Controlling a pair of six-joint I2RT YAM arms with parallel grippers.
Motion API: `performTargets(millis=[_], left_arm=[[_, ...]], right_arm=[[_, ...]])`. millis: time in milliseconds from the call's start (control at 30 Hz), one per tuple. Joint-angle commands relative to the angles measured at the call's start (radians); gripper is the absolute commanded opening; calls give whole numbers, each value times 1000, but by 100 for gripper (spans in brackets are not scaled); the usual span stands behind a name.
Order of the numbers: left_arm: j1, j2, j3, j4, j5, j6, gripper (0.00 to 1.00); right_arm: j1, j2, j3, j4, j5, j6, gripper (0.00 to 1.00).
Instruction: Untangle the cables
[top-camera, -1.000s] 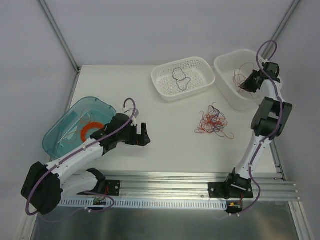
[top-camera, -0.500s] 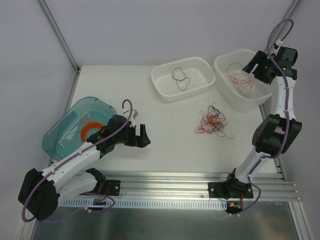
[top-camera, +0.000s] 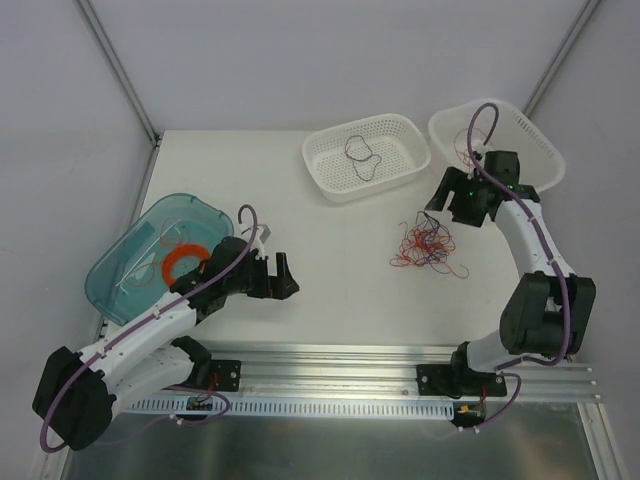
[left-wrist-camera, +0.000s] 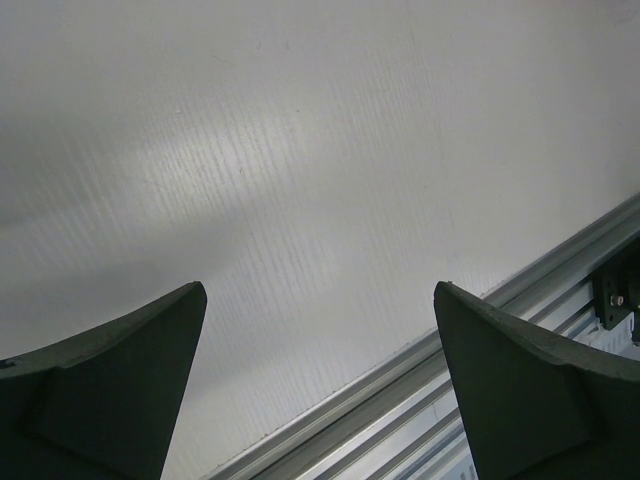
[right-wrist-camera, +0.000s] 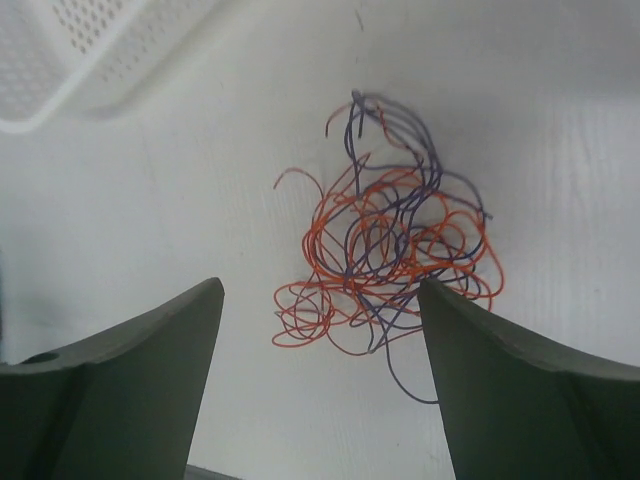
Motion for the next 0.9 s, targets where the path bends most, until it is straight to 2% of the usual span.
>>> performTargets(millis=[0, 167, 400, 467, 600, 733, 767, 867], left_arm=[[-6, -28, -20, 17, -12, -54, 99], [-6, -41, -35, 17, -4, -84, 99], [-6, -57, -41, 17, -6, -110, 99], [-6, -61, -41, 17, 0, -116, 99], [-6, -56, -40, 15, 10, -114, 99], [-6, -25, -15, 17, 22, -91, 99], [-7, -16, -8, 20, 29, -79, 99], [-7, 41, 34, 24, 46, -55, 99]], right_arm=[[60, 26, -81, 30, 9, 41, 83], [197, 137, -144, 71, 6, 46, 79], [527, 289, -77, 55, -125, 9, 62], [584, 313, -63, 25, -170, -11, 59], [687, 292, -54, -33, -188, -52, 59], [698, 177, -74, -39, -196, -37, 64], [698, 156, -69, -45, -179, -35, 68], [695, 70, -49, -61, -115, -31, 71]])
